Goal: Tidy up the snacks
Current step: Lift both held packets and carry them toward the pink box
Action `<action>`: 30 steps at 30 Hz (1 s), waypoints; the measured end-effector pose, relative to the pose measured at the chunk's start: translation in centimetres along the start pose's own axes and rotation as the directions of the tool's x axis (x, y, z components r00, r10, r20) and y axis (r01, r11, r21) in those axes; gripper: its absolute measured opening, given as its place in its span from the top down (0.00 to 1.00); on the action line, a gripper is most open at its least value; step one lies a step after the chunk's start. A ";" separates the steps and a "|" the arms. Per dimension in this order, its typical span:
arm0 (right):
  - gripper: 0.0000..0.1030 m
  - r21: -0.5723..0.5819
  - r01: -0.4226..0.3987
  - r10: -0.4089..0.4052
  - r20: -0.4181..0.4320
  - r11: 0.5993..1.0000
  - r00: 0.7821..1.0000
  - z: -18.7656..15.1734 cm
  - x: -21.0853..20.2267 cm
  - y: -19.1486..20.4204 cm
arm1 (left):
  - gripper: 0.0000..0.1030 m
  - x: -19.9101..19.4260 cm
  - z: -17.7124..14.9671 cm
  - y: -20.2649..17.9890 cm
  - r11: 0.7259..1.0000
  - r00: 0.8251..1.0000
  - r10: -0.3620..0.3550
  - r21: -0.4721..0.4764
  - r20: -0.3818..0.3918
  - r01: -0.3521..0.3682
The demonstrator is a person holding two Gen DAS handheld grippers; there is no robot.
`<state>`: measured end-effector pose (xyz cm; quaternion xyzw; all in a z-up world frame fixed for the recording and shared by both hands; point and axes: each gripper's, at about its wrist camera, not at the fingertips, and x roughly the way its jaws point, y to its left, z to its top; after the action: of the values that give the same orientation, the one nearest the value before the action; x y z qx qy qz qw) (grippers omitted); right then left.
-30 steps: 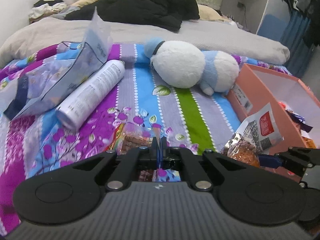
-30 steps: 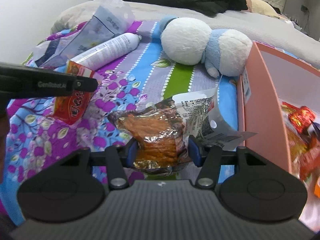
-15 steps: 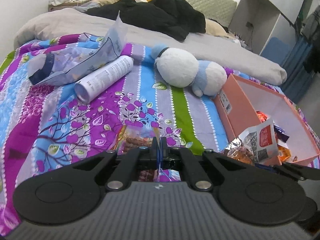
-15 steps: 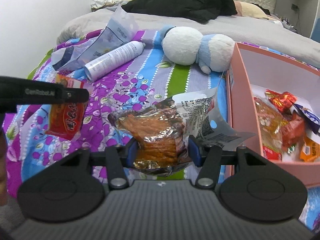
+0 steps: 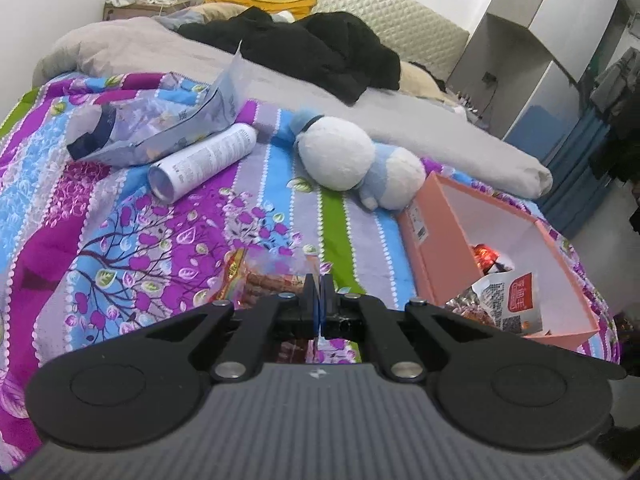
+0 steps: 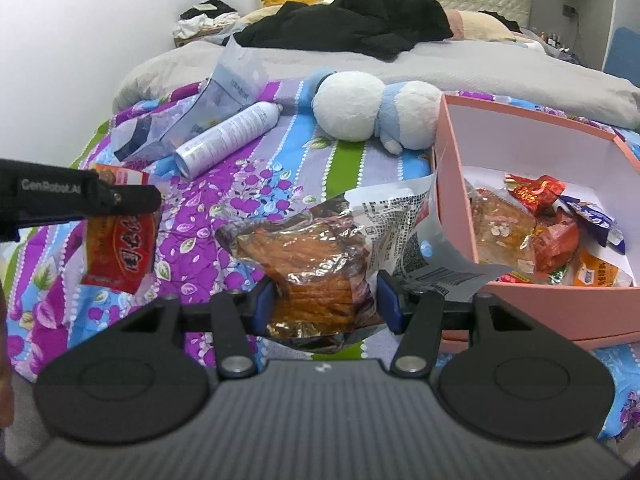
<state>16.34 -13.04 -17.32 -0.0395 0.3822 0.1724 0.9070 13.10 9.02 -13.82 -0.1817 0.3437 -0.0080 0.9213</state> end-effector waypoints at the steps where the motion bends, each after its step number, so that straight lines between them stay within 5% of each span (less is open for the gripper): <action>1: 0.46 0.001 0.000 0.000 0.005 1.000 1.000 0.1 -0.2 -0.2 | 0.99 -0.2 0.1 -0.3 1.000 1.000 -0.002 0.002 0.004 0.002; 15: 0.46 0.035 0.022 -0.026 0.095 0.999 0.995 3.7 -3.2 -2.7 | 0.99 -2.0 4.3 -4.8 0.996 0.994 -0.083 0.050 0.076 0.079; 30: 0.46 0.069 0.056 -0.069 0.218 0.996 0.974 8.8 -6.8 -6.8 | 0.99 -2.1 9.8 -11.3 0.975 0.968 -0.201 0.130 0.150 0.182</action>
<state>20.23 -19.58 -6.76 -0.0040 0.2832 0.1351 0.9495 19.00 1.95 -1.85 -0.1606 0.2474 -0.1022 0.9500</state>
